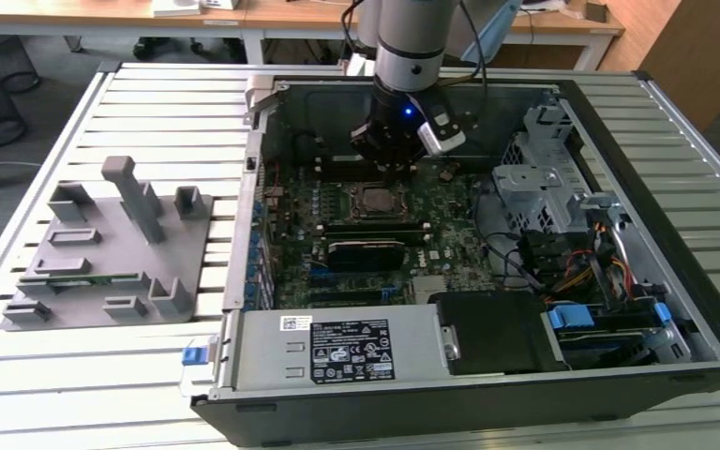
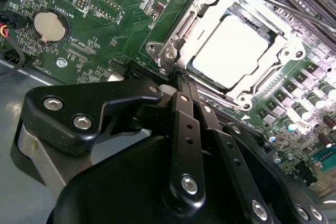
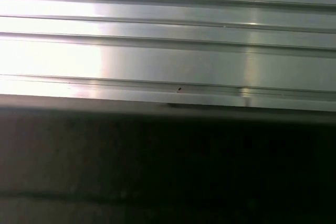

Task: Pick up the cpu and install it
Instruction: 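Install the first cpu locking lever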

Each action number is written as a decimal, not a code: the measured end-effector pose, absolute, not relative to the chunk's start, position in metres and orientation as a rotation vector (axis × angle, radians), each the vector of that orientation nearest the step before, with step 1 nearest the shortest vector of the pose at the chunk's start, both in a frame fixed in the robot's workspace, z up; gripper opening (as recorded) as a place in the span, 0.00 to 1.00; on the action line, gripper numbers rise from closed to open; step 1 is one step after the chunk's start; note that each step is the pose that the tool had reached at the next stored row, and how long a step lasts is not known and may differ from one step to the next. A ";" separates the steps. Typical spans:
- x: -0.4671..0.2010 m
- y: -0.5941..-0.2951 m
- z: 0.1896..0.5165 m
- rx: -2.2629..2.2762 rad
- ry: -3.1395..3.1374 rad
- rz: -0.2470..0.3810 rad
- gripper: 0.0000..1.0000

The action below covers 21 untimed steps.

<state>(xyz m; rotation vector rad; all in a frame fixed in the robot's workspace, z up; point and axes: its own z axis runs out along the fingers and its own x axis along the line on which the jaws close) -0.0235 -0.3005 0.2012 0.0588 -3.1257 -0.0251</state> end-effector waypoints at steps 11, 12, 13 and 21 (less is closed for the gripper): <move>-0.022 -0.301 0.196 0.059 -3.123 -0.010 0.11; -0.022 -0.301 0.196 0.059 -3.122 -0.010 0.11; -0.022 -0.301 0.196 0.059 -3.122 -0.012 0.11; -0.022 -0.300 0.196 0.059 -3.122 -0.062 0.11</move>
